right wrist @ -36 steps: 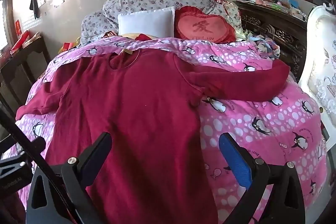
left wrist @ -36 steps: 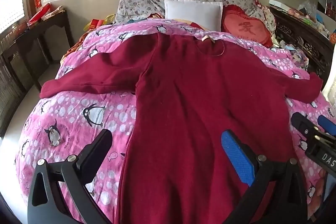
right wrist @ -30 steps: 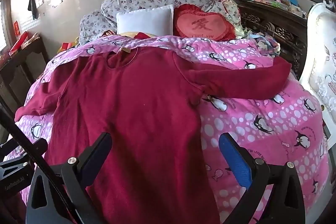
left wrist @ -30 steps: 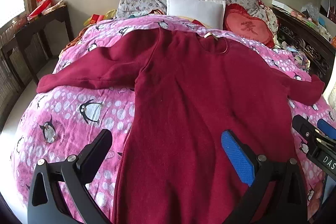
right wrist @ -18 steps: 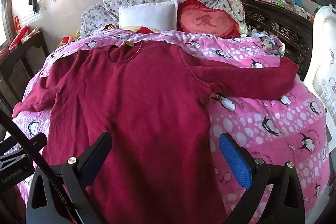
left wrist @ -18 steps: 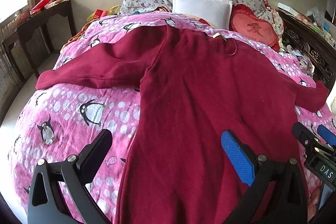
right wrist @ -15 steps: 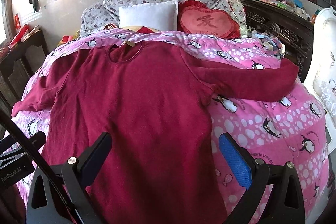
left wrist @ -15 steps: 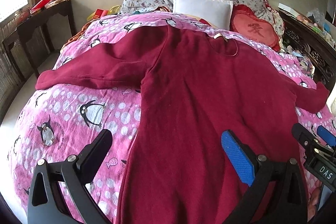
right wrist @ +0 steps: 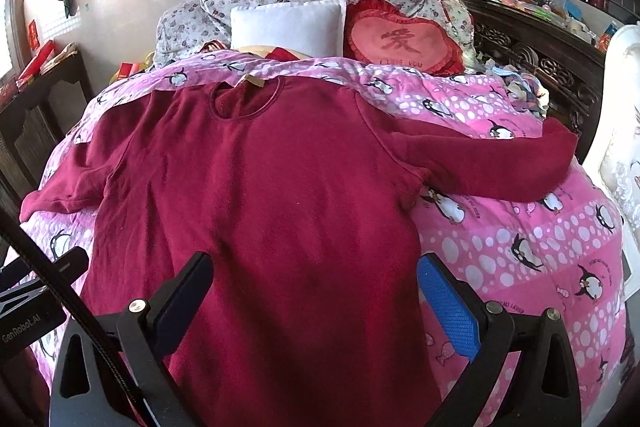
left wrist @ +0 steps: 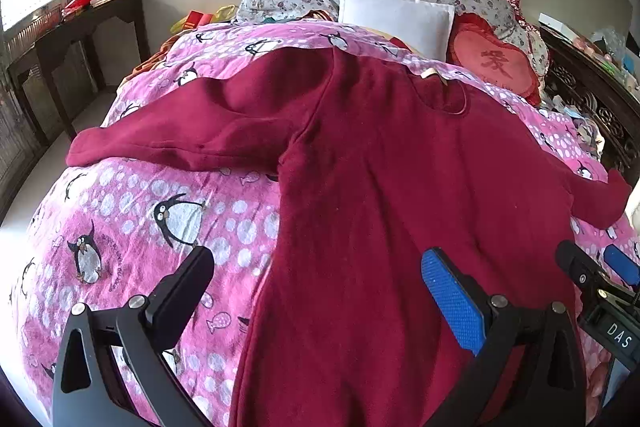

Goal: Fold small clothes
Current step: 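Move both grippers over the dark red shirt toward its sleeves, then grasp the sleeve cuff with the left gripper and lift it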

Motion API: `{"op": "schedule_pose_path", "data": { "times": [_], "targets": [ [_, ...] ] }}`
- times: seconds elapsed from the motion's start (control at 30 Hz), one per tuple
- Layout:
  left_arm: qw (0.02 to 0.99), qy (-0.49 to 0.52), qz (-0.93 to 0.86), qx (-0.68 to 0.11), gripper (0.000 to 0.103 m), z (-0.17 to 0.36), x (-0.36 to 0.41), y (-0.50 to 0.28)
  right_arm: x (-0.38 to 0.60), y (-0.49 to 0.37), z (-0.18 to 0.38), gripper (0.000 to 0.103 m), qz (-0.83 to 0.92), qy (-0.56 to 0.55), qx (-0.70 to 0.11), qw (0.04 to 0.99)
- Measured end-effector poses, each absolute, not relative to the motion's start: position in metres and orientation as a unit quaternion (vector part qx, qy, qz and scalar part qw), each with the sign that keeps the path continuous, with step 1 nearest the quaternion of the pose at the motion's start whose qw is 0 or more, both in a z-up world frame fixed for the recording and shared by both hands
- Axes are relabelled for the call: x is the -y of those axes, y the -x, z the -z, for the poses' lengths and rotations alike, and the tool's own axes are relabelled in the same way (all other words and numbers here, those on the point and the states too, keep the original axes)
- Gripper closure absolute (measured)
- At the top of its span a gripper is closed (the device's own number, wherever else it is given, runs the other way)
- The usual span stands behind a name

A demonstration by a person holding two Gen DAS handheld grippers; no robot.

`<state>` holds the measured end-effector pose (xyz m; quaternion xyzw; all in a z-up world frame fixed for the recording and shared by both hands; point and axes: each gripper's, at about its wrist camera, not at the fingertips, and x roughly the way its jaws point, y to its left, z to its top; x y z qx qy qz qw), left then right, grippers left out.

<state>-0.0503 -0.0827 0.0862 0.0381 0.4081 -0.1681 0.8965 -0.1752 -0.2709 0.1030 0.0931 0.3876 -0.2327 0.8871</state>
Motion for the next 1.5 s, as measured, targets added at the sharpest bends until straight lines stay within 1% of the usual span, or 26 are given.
{"op": "schedule_pose_path", "data": {
  "times": [0.4, 0.6, 0.9, 1.3, 1.5],
  "targets": [
    [0.898, -0.040, 0.159, -0.409, 0.000, -0.085, 0.075, 0.041, 0.261, 0.160, -0.102, 0.000, 0.220, -0.096, -0.392, 0.888],
    [0.895, -0.018, 0.146, -0.421, 0.000, -0.082, 0.060, 0.028, 0.252, 0.145, -0.100, 0.000, 0.216, -0.071, -0.396, 0.889],
    [0.894, -0.004, 0.134, -0.428, 0.000, -0.078, 0.039, 0.016, 0.242, 0.129, -0.096, 0.000, 0.203, -0.074, -0.404, 0.889],
    [0.895, 0.029, 0.082, -0.437, 0.000, -0.079, -0.022, -0.012, 0.215, 0.092, -0.094, 0.000, 0.170, -0.059, -0.407, 0.895],
    [0.888, 0.092, 0.042, -0.448, 0.000, -0.076, -0.077, -0.037, 0.187, 0.062, -0.094, 0.000, 0.109, -0.053, -0.406, 0.906]
  ]
}}
